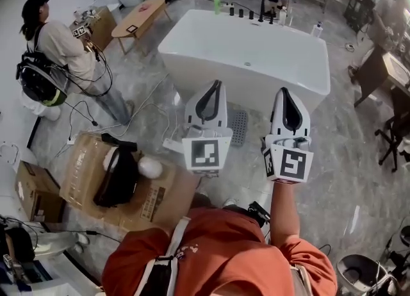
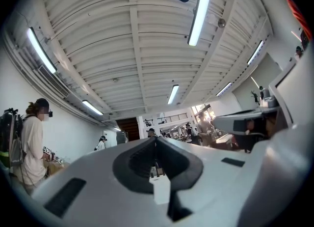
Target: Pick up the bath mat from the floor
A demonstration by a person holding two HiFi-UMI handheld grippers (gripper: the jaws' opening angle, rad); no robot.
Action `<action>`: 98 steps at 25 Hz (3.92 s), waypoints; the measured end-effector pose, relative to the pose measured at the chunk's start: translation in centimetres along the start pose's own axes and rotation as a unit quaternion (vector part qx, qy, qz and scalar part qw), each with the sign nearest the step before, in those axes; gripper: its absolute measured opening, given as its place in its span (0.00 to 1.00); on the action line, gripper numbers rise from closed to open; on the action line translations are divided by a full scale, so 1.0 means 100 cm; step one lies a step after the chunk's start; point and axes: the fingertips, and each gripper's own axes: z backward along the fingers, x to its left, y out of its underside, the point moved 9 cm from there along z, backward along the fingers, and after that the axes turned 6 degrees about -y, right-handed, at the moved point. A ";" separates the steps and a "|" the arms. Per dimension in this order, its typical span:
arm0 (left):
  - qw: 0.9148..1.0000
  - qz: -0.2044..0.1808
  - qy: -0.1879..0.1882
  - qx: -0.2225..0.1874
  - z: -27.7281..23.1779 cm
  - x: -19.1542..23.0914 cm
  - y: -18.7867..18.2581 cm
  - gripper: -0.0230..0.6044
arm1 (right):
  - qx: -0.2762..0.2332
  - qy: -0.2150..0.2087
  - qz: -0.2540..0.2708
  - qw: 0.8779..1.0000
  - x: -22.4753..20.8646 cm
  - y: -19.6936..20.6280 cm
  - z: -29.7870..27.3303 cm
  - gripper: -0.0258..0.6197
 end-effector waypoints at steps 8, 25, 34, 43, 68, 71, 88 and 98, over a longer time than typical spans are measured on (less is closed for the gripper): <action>1.000 0.015 -0.014 0.008 -0.003 0.007 0.005 0.06 | 0.002 -0.023 -0.010 1.000 0.003 0.008 -0.012 0.06; 0.999 0.035 -0.015 0.003 -0.058 0.047 0.044 0.06 | 0.013 -0.021 0.012 1.000 0.016 0.035 -0.080 0.06; 0.999 0.027 -0.023 0.003 -0.102 0.101 0.078 0.06 | 0.014 -0.026 0.022 0.999 0.037 0.059 -0.147 0.06; 0.999 0.044 -0.015 0.009 -0.159 0.152 0.108 0.06 | 0.034 -0.019 0.026 0.999 0.054 0.081 -0.222 0.06; 0.998 0.062 0.018 0.022 -0.219 0.254 0.155 0.06 | 0.046 0.005 0.034 0.998 0.117 0.109 -0.326 0.06; 0.998 0.059 0.018 0.023 -0.221 0.253 0.156 0.06 | 0.048 0.003 0.034 0.998 0.115 0.112 -0.328 0.06; 0.999 0.045 0.017 0.020 -0.252 0.242 0.161 0.06 | 0.037 0.006 0.027 0.999 0.088 0.126 -0.348 0.06; 0.998 0.046 0.038 0.032 -0.306 0.209 0.174 0.06 | 0.040 0.017 0.010 0.999 0.037 0.147 -0.373 0.06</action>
